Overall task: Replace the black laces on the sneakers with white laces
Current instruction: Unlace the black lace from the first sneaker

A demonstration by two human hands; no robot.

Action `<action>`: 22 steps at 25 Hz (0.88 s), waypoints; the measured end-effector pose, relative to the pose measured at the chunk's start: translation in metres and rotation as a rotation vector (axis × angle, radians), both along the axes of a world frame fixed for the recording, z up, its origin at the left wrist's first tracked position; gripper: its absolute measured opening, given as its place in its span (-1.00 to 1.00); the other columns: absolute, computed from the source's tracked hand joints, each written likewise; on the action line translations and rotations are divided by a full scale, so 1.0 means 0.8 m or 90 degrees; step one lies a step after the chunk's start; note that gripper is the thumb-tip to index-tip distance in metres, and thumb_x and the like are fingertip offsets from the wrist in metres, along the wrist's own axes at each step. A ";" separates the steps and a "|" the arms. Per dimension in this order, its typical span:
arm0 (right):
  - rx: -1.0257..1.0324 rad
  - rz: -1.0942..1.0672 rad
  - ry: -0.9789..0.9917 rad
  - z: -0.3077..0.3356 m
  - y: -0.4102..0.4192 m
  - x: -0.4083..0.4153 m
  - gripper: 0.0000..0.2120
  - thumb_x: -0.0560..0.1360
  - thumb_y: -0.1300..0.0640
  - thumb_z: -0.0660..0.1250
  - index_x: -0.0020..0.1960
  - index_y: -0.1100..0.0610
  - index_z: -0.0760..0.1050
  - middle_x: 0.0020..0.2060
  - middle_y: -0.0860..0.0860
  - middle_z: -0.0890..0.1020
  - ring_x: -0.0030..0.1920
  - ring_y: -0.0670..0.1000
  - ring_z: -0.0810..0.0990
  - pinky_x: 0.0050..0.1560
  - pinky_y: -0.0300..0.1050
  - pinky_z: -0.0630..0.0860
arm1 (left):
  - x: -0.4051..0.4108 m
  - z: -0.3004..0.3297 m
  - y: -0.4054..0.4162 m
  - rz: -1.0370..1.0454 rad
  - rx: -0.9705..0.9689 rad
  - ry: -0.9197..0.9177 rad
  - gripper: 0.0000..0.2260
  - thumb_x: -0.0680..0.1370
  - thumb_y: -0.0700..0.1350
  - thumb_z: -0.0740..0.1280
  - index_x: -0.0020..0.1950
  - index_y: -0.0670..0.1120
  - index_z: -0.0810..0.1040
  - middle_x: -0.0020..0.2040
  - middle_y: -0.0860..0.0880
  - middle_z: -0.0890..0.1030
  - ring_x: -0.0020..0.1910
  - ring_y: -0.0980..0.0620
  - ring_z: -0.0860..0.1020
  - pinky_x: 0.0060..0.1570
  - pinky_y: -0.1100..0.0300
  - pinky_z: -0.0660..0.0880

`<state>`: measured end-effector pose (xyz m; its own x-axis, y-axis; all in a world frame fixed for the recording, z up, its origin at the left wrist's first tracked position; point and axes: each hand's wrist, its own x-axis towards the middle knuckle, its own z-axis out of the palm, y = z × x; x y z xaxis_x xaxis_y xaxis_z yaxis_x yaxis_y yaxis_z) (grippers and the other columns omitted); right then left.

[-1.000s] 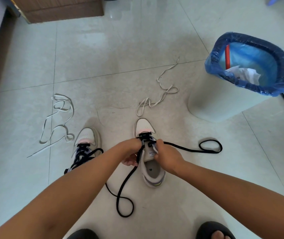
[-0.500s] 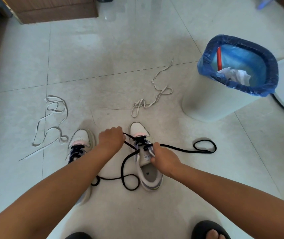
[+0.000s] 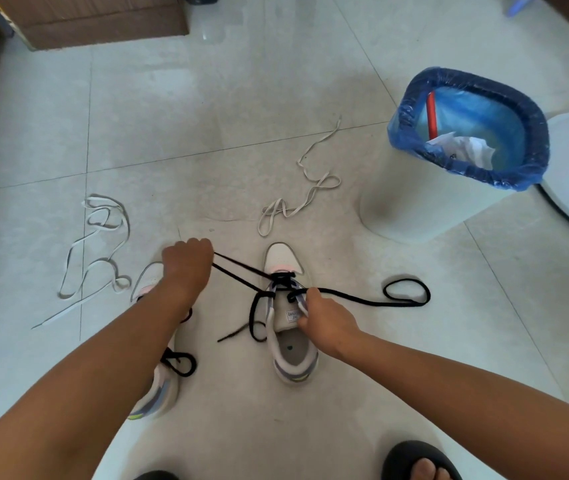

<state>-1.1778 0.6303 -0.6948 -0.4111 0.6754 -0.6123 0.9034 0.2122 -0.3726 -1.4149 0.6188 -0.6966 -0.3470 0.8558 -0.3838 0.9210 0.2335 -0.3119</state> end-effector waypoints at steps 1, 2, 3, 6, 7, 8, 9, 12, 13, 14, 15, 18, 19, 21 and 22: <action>0.001 -0.001 -0.001 -0.001 0.000 0.000 -0.77 0.54 0.10 0.19 0.13 0.19 0.29 -0.03 0.15 0.56 -0.12 0.16 0.51 -0.26 -0.09 0.27 | -0.003 -0.003 -0.001 0.052 0.008 -0.024 -0.82 0.58 -0.21 0.16 0.17 -0.15 0.42 0.09 -0.08 0.54 0.02 -0.07 0.54 -0.16 0.15 0.35; 0.003 0.000 -0.001 -0.001 0.001 0.000 -0.77 0.53 0.11 0.19 0.12 0.18 0.29 -0.03 0.15 0.56 -0.09 0.17 0.52 -0.25 -0.10 0.27 | 0.001 -0.004 0.000 0.131 0.011 -0.111 -0.82 0.61 -0.15 0.13 0.15 -0.17 0.43 0.08 -0.11 0.55 -0.01 -0.08 0.55 -0.16 0.17 0.36; 0.002 0.000 0.000 -0.002 0.001 0.000 -0.78 0.53 0.11 0.19 0.11 0.18 0.29 -0.03 0.15 0.56 -0.08 0.17 0.52 -0.25 -0.10 0.27 | 0.015 -0.005 0.000 0.236 -0.003 -0.249 -0.75 0.64 -0.06 0.08 0.12 -0.19 0.45 0.03 -0.13 0.57 -0.09 -0.09 0.57 -0.18 0.19 0.39; 0.002 0.003 0.004 -0.003 0.001 0.000 -0.79 0.52 0.10 0.20 0.10 0.17 0.28 -0.04 0.15 0.56 -0.10 0.16 0.51 -0.26 -0.09 0.27 | 0.071 -0.001 -0.009 0.508 -0.165 -0.642 -0.61 0.63 0.10 0.05 -0.11 -0.16 0.49 -0.26 -0.07 0.57 -0.40 0.03 0.51 -0.40 0.28 0.33; 0.002 0.004 0.003 -0.003 0.001 0.001 -0.78 0.52 0.10 0.20 0.10 0.17 0.28 -0.04 0.15 0.56 -0.10 0.16 0.52 -0.26 -0.09 0.27 | 0.083 -0.002 -0.013 0.528 -0.174 -0.695 -0.63 0.61 0.08 0.09 -0.19 -0.14 0.48 -0.32 -0.05 0.55 -0.44 0.05 0.47 -0.42 0.30 0.28; 0.003 0.005 0.002 -0.003 0.001 0.001 -0.77 0.53 0.09 0.20 0.11 0.17 0.28 -0.04 0.15 0.56 -0.09 0.17 0.52 -0.26 -0.09 0.28 | 0.089 -0.005 -0.015 0.532 -0.145 -0.727 -0.67 0.61 0.03 0.13 -0.24 -0.12 0.45 -0.35 -0.04 0.52 -0.46 0.06 0.44 -0.44 0.31 0.24; 0.002 0.005 0.001 -0.003 0.000 0.002 -0.77 0.53 0.09 0.20 0.12 0.17 0.28 -0.04 0.15 0.56 -0.08 0.18 0.53 -0.26 -0.09 0.28 | 0.092 -0.006 -0.015 0.526 -0.096 -0.746 -0.72 0.60 -0.03 0.17 -0.27 -0.11 0.41 -0.36 -0.04 0.49 -0.46 0.07 0.42 -0.47 0.32 0.22; -0.003 0.005 -0.004 -0.001 0.000 0.002 -0.76 0.53 0.08 0.20 0.13 0.16 0.28 -0.03 0.15 0.56 -0.05 0.18 0.54 -0.25 -0.10 0.29 | 0.079 -0.011 -0.011 0.351 0.020 -0.648 -0.67 0.58 -0.07 0.25 -0.37 -0.08 0.30 -0.35 -0.04 0.46 -0.42 0.06 0.40 -0.47 0.26 0.26; -0.005 0.006 -0.005 0.000 0.001 0.002 -0.76 0.54 0.09 0.20 0.13 0.16 0.28 -0.02 0.15 0.56 -0.05 0.18 0.54 -0.24 -0.10 0.29 | 0.076 -0.011 -0.012 0.266 0.032 -0.565 -0.65 0.57 -0.02 0.25 -0.38 -0.07 0.30 -0.36 -0.01 0.45 -0.39 0.06 0.40 -0.43 0.24 0.26; -0.006 0.007 -0.006 0.000 0.001 0.002 -0.76 0.54 0.09 0.20 0.13 0.17 0.28 -0.02 0.15 0.56 -0.04 0.19 0.54 -0.24 -0.09 0.29 | 0.074 -0.010 -0.012 0.199 0.039 -0.485 -0.65 0.58 0.02 0.23 -0.37 -0.06 0.32 -0.35 0.01 0.45 -0.35 0.05 0.42 -0.41 0.23 0.25; -0.007 0.008 -0.006 0.001 0.001 0.002 -0.76 0.54 0.09 0.19 0.13 0.17 0.27 -0.02 0.15 0.56 -0.04 0.19 0.54 -0.24 -0.09 0.29 | 0.073 -0.007 -0.013 0.143 0.045 -0.417 -0.67 0.59 0.05 0.20 -0.34 -0.06 0.35 -0.31 0.02 0.48 -0.30 0.03 0.45 -0.39 0.22 0.24; -0.016 0.011 -0.003 0.001 0.001 0.003 -0.81 0.54 0.10 0.19 0.08 0.15 0.25 -0.09 0.13 0.53 -0.11 0.16 0.52 -0.25 -0.09 0.30 | 0.067 -0.002 -0.006 -0.015 0.067 -0.235 -0.77 0.61 -0.01 0.11 -0.09 -0.05 0.51 -0.06 -0.04 0.60 -0.09 -0.06 0.57 -0.29 0.21 0.29; -0.020 0.008 -0.001 0.001 0.000 0.004 -0.83 0.55 0.10 0.18 0.05 0.13 0.23 -0.13 0.11 0.51 -0.16 0.13 0.50 -0.26 -0.09 0.30 | 0.058 0.001 -0.001 -0.039 0.068 -0.187 -0.78 0.61 -0.06 0.11 0.01 -0.06 0.54 -0.01 -0.05 0.61 -0.05 -0.07 0.59 -0.26 0.21 0.30; -0.023 0.005 0.001 0.000 -0.001 0.009 -0.84 0.54 0.12 0.18 0.00 0.11 0.19 -0.20 0.05 0.46 -0.22 0.08 0.45 -0.31 -0.09 0.28 | 0.024 0.009 0.012 -0.021 0.055 -0.095 -0.78 0.59 -0.16 0.13 0.12 -0.07 0.54 0.04 -0.05 0.61 -0.01 -0.08 0.60 -0.22 0.19 0.32; -0.025 0.004 0.000 -0.001 -0.002 0.013 -0.84 0.54 0.12 0.18 -0.01 0.10 0.19 -0.24 0.02 0.44 -0.23 0.07 0.45 -0.34 -0.10 0.27 | 0.000 0.015 0.016 0.011 0.050 -0.049 -0.78 0.56 -0.21 0.16 0.13 -0.08 0.54 0.04 -0.06 0.61 0.00 -0.08 0.61 -0.22 0.18 0.32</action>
